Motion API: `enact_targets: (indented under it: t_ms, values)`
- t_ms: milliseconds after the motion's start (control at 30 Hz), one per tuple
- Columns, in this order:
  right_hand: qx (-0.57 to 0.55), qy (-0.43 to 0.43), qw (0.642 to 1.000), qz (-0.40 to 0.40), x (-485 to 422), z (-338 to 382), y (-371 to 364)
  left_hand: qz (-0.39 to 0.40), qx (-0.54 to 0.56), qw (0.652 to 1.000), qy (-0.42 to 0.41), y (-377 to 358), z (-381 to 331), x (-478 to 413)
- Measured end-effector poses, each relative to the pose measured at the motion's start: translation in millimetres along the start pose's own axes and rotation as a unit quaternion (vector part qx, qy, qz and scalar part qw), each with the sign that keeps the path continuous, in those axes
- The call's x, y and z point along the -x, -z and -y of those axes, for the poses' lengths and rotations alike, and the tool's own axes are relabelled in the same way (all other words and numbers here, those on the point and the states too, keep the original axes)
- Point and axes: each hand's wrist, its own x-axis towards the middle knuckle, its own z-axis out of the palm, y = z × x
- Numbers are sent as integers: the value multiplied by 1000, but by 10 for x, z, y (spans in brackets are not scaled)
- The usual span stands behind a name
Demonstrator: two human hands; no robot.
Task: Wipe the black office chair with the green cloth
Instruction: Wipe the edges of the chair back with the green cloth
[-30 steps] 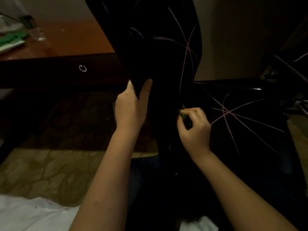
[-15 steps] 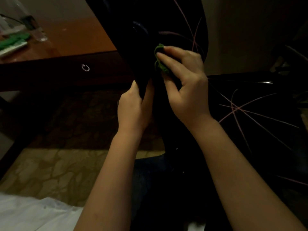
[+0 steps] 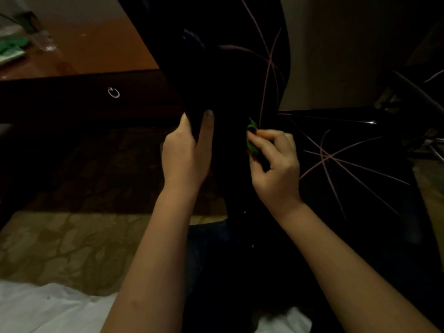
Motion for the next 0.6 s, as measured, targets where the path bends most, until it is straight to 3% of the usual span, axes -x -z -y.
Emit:
enact_targets:
  t_ms: [333,600]
  values:
    - [46,-37,992,108,417,-372,214,3,-2,1000,1,2,-16,19]
    - [13,-39,999,25,153,-114,159,10,3,1000,12,10,-51,32]
